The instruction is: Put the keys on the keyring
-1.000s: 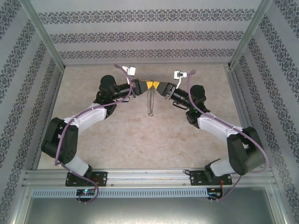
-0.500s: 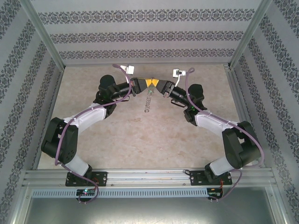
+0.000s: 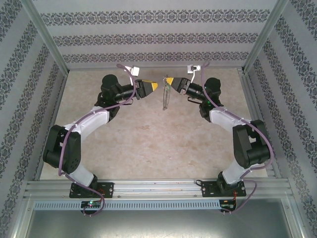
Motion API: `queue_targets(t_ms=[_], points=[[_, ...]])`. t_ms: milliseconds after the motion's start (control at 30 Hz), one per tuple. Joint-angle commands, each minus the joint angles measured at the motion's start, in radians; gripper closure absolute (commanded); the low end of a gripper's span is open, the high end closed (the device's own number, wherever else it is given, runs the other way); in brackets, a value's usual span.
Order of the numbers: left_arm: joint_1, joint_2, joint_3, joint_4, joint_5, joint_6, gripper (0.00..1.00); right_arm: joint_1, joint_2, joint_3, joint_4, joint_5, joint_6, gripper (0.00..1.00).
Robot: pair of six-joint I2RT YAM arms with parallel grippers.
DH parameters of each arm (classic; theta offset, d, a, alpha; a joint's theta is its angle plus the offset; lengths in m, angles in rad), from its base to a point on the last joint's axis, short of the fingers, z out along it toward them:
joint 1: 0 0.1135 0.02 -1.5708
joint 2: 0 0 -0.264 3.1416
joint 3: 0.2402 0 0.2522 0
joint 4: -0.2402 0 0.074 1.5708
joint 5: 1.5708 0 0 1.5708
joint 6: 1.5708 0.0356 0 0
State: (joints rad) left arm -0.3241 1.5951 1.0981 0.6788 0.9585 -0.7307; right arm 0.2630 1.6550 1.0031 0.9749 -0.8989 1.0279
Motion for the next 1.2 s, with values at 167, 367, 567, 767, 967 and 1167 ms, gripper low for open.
queue_targets(t_ms=[167, 367, 567, 767, 967, 1167], points=[[0.037, 0.032, 0.133, -0.123, 0.154, 0.062, 0.67, -0.016, 0.124, 0.195, 0.036, -0.216, 0.033, 1.00], [0.063, 0.087, 0.192, -0.165, 0.236, 0.055, 0.67, -0.015, 0.210, 0.313, 0.009, -0.338, 0.056, 1.00], [0.068, 0.113, 0.223, -0.185, 0.259, 0.061, 0.67, -0.016, 0.210, 0.330, -0.082, -0.359, -0.005, 1.00], [0.069, 0.146, 0.258, -0.191, 0.256, 0.057, 0.66, -0.017, 0.179, 0.318, -0.157, -0.361, -0.065, 1.00], [0.069, 0.178, 0.257, -0.143, 0.263, 0.018, 0.66, -0.018, 0.156, 0.296, -0.185, -0.355, -0.095, 1.00], [0.069, 0.182, 0.249, -0.150, 0.243, 0.035, 0.66, -0.018, 0.145, 0.285, -0.183, -0.357, -0.097, 1.00]])
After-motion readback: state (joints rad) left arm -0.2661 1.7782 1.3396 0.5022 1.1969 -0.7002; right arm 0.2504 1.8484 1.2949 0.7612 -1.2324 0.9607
